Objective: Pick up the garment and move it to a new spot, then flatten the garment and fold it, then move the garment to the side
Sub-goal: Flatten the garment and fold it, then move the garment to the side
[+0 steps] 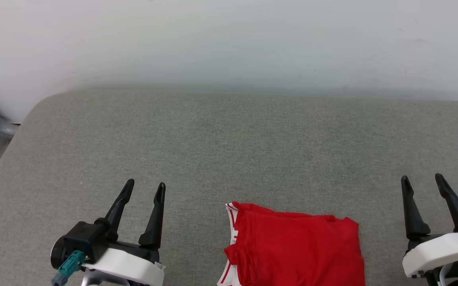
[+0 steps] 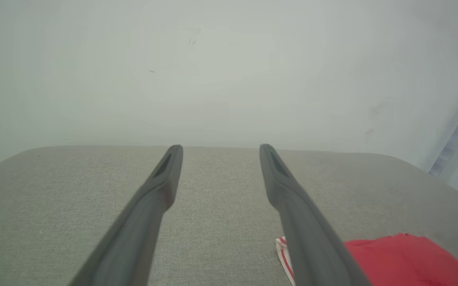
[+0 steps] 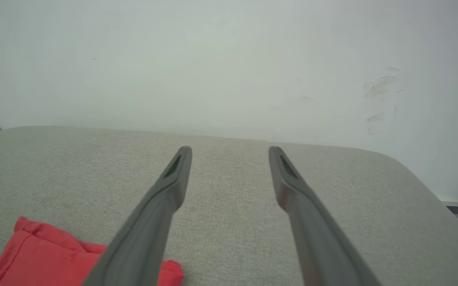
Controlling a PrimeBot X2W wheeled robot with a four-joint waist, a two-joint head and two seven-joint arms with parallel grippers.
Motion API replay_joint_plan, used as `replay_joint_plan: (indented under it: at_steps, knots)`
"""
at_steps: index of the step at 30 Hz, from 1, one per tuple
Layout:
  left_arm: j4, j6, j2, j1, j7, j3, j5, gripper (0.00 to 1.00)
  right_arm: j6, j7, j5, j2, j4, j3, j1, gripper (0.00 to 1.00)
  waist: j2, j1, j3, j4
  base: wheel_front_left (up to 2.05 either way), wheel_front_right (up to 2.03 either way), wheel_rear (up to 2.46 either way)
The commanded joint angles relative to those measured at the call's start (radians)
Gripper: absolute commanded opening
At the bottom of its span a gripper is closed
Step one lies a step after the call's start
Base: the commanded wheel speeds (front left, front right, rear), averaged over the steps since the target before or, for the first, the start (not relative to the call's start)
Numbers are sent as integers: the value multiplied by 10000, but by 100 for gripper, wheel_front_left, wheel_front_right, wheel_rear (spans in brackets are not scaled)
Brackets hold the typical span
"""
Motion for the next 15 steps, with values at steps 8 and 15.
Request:
replay_joint_plan:
  at_steps: [8,15]
  knots:
    - [170,-497,-393,182,-45,517,550,100,-8,66,76,237,99,57,40,100,0,0,-12,40,0,0,0]
    - [309,-765,-655,218,-45,770,799,100,-8,1441,526,37,161,508,299,100,0,0,-5,108,0,0,0]
